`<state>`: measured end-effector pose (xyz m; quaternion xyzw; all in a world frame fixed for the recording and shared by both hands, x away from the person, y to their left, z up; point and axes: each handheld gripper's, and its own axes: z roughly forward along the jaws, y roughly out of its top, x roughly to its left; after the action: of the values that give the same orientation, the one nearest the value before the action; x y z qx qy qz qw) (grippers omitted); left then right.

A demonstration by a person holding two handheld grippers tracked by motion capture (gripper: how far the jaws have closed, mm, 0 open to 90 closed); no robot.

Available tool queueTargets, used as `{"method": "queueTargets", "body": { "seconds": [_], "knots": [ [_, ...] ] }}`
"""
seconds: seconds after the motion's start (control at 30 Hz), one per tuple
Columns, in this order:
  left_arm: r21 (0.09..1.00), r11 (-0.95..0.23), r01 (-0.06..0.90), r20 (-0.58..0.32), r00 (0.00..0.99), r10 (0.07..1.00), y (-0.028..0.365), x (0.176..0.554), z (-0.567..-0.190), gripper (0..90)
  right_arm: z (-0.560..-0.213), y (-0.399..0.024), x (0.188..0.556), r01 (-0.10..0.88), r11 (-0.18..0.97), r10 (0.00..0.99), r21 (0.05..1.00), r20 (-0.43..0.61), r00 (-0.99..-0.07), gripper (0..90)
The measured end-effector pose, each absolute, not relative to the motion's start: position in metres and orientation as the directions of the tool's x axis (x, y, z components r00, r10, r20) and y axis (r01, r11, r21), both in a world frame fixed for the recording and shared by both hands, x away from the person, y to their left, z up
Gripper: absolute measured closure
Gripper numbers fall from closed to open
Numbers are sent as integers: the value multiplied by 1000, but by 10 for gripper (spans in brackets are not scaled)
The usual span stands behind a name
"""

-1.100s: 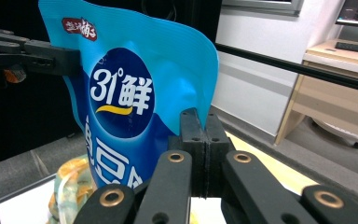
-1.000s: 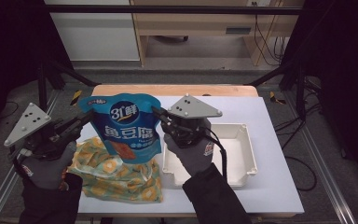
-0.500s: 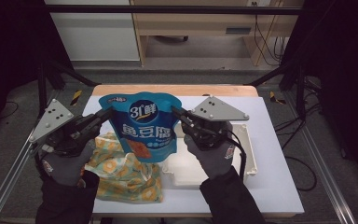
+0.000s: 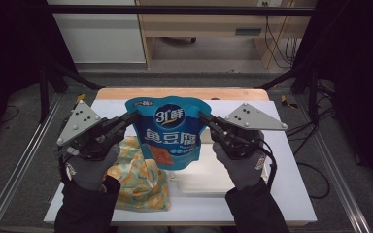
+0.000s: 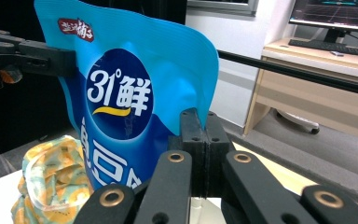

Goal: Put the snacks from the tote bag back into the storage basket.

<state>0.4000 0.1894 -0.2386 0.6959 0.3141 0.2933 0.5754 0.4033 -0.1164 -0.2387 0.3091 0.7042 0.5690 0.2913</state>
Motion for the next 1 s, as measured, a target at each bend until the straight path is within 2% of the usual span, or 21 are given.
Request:
{"method": "queueTargets", "body": {
  "seconds": [0.47, 1.0],
  "knots": [
    [983, -151, 102, 42, 679, 733, 155, 409, -249, 900, -248, -153, 399, 123, 154, 800, 980, -51, -598, 900],
    [980, -169, 109, 45, 700, 713, 134, 416, -265, 900, -265, -175, 398, 149, 149, 813, 978, -35, -581, 900]
  ]
}}
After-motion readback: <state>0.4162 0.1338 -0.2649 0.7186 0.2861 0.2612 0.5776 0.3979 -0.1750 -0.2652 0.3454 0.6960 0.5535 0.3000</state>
